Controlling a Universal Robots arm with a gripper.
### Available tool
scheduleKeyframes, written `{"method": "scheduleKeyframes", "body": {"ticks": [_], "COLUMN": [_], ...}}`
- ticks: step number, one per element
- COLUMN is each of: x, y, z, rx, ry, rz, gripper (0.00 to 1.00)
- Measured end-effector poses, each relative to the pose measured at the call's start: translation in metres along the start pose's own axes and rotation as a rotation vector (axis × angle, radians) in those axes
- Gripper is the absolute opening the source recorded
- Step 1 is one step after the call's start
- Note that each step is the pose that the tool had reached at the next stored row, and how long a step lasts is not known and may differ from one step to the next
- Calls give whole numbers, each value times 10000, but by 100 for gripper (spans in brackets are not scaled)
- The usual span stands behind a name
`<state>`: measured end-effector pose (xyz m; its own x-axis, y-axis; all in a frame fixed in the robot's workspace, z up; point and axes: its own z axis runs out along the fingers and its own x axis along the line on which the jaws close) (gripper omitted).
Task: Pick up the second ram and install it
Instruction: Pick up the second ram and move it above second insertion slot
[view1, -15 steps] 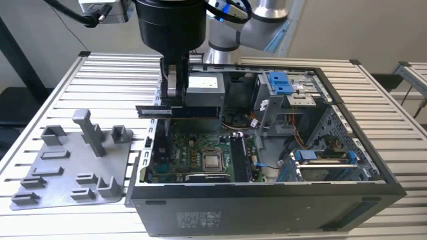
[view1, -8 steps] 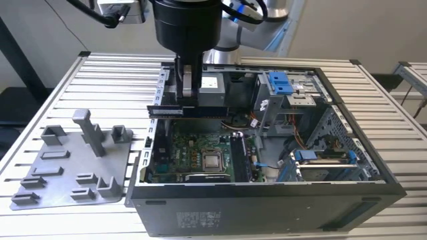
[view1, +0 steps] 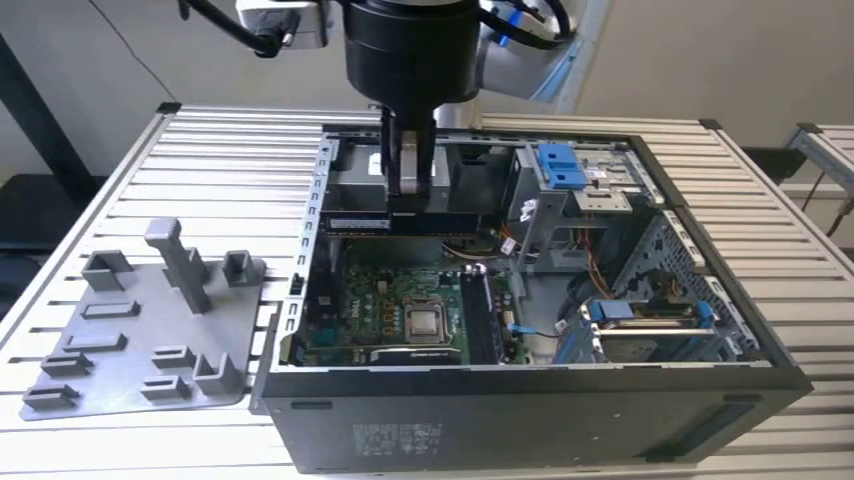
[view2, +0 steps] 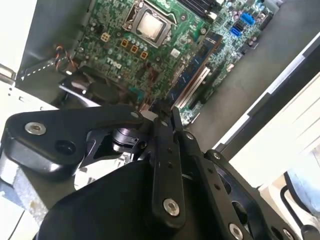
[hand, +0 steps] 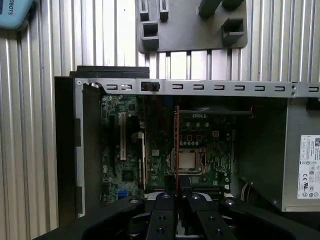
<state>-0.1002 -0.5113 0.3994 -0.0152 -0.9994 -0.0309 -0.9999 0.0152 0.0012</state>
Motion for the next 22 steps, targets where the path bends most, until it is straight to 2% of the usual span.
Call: {"method": "scheduleKeyframes", "body": {"ticks": [22], "x": [-8], "y": [-507], "z": [0], "rx": [0], "ry": [-1], "rz": [0], "gripper": [14]}}
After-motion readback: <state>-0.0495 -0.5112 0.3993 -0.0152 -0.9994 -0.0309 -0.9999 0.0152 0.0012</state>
